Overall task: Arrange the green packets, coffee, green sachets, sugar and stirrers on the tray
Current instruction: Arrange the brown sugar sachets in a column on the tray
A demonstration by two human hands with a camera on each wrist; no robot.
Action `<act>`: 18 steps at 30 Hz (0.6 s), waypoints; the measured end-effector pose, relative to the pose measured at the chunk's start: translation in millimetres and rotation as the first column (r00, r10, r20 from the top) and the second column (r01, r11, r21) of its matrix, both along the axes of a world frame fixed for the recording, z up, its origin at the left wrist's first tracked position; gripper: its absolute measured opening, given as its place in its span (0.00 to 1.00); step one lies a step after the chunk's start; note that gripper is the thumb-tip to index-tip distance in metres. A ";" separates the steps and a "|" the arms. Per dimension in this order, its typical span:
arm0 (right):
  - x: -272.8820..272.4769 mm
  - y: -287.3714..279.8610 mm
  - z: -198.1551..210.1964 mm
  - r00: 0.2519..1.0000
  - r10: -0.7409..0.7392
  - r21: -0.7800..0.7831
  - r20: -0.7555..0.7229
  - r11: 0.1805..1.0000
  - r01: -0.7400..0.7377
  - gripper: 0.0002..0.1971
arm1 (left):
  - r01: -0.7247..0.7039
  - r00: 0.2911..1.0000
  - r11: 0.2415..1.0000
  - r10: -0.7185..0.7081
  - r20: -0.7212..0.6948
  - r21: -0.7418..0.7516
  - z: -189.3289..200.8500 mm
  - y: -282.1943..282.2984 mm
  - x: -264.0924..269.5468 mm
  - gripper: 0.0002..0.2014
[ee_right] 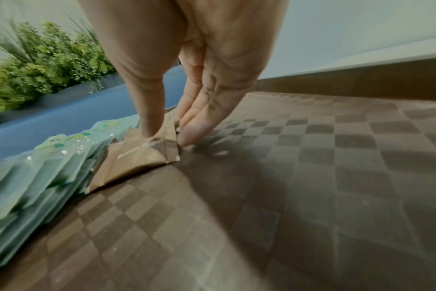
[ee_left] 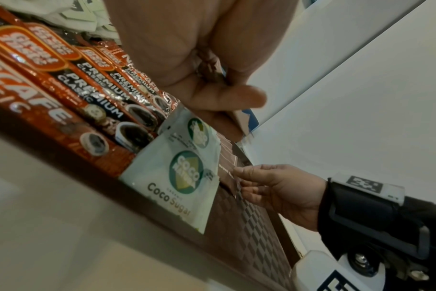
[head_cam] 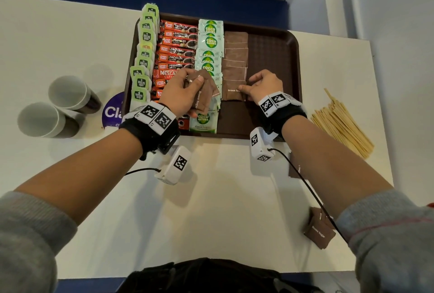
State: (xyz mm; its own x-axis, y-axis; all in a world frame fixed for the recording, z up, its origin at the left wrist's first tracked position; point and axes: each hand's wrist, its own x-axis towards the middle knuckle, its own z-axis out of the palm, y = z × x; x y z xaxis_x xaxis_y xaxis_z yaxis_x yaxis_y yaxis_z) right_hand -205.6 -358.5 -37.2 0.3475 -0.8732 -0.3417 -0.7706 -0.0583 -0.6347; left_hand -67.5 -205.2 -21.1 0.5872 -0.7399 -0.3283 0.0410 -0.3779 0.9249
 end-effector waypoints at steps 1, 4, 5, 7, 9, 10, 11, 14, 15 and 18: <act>0.8 0.6 2.6 1.000 0.014 -0.031 0.000 0.999 -0.014 0.14 | 0.006 1.000 1.000 -0.006 -0.007 -0.001 0.6 0.0 -0.8 0.05; 6.3 8.4 15.5 0.994 0.095 -0.051 0.047 0.994 -0.093 0.11 | 0.033 0.998 0.999 -0.033 -0.048 -0.004 2.9 -0.5 -4.1 0.06; 9.4 12.4 20.0 0.987 0.134 -0.029 0.087 0.991 -0.132 0.11 | 0.043 0.997 0.999 -0.043 -0.060 -0.003 4.2 -0.8 -5.4 0.07; 15.3 20.1 27.8 0.961 0.193 0.037 0.196 0.978 -0.204 0.11 | 0.073 0.994 0.997 -0.073 -0.076 -0.001 7.5 -0.8 -8.1 0.09; 19.8 25.8 33.4 0.936 0.230 0.102 0.266 0.959 -0.265 0.11 | 0.102 0.991 0.995 -0.103 -0.087 -0.014 10.4 -0.1 -10.6 0.13; 21.3 27.5 34.6 0.927 0.256 0.115 0.275 0.948 -0.296 0.10 | 0.116 0.989 0.993 -0.117 -0.088 -0.018 11.7 0.4 -11.5 0.15; 22.3 28.2 35.3 0.921 0.286 0.105 0.266 0.941 -0.323 0.09 | 0.129 0.988 0.991 -0.131 -0.088 -0.018 13.0 1.0 -12.4 0.16; 23.6 27.6 38.7 0.915 0.308 0.076 0.261 0.938 -0.337 0.04 | 0.162 0.982 0.987 -0.163 -0.100 -0.019 14.6 2.0 -14.2 0.18; 24.0 26.3 39.6 0.919 0.295 0.070 0.260 0.944 -0.323 0.05 | 0.168 0.980 0.986 -0.168 -0.104 -0.017 15.0 2.7 -14.3 0.18; 22.1 20.6 43.0 0.927 0.273 0.003 0.257 0.959 -0.283 0.08 | 0.163 0.980 0.987 -0.163 -0.111 -0.006 14.3 4.8 -14.1 0.16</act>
